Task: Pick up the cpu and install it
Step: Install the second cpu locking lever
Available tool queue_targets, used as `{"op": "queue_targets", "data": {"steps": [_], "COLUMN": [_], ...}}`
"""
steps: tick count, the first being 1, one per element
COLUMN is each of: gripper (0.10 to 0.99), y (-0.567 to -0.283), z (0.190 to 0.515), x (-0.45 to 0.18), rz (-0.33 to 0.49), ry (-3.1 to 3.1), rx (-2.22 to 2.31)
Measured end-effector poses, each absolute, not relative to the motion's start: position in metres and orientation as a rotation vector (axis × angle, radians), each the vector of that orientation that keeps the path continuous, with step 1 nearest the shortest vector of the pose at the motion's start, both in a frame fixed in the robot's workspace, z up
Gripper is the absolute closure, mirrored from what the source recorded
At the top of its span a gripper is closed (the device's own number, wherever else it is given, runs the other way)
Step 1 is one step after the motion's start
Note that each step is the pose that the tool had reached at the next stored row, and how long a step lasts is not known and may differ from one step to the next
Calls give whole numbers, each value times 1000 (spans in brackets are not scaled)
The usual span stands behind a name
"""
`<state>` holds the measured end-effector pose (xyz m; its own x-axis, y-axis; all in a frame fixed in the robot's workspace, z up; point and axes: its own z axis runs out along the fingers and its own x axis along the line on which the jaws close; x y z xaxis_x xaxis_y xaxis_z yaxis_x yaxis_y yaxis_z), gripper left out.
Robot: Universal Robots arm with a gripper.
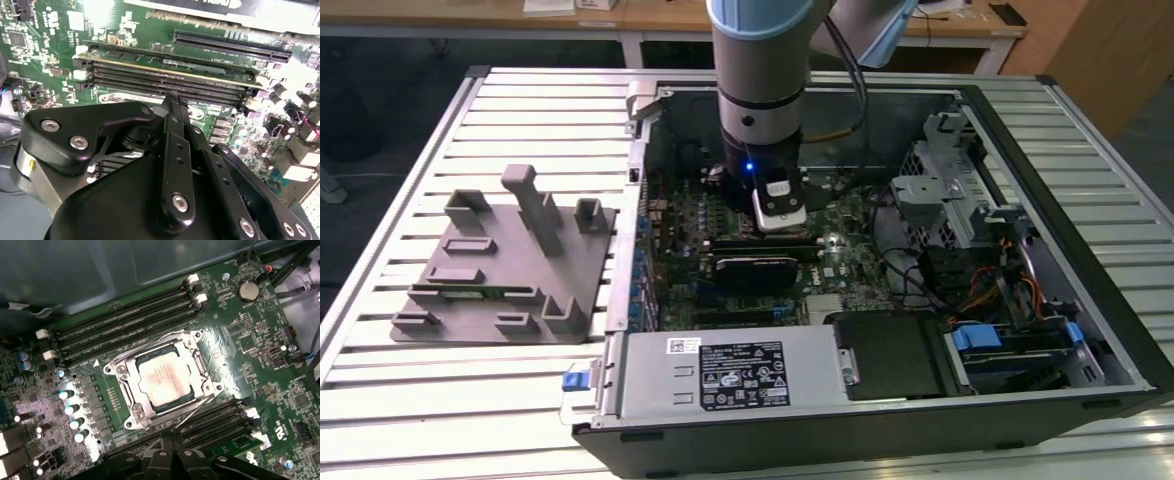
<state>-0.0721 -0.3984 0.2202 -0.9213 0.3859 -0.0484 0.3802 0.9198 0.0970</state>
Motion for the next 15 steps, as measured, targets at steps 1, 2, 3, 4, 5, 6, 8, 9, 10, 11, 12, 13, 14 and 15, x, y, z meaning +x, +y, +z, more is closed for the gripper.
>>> {"op": "queue_targets", "data": {"steps": [1,2,3,4,5,6,8,9,10,11,12,13,14,15], "gripper": [980,980,980,980,980,980,980,980,980,980,980,980,980,980], "y": [-399,-400,-401,-402,-403,-404,-406,-406,-406,-406,-406,-406,-406,-406], "z": [219,219,218,218,217,216,215,214,213,212,211,211,210,210], "x": [-73,-74,-75,-75,-76,-76,-78,-78,-78,-79,-79,-80,-80,-80], "rz": [140,151,164,176,187,195,208,215,222,229,235,240,241,241], "ry": [3013,3014,3015,3016,3017,3017,3018,3018,3019,3019,3020,3020,3020,3020], "rx": [602,603,603,603,603,604,604,604,604,605,605,605,605,604]}}
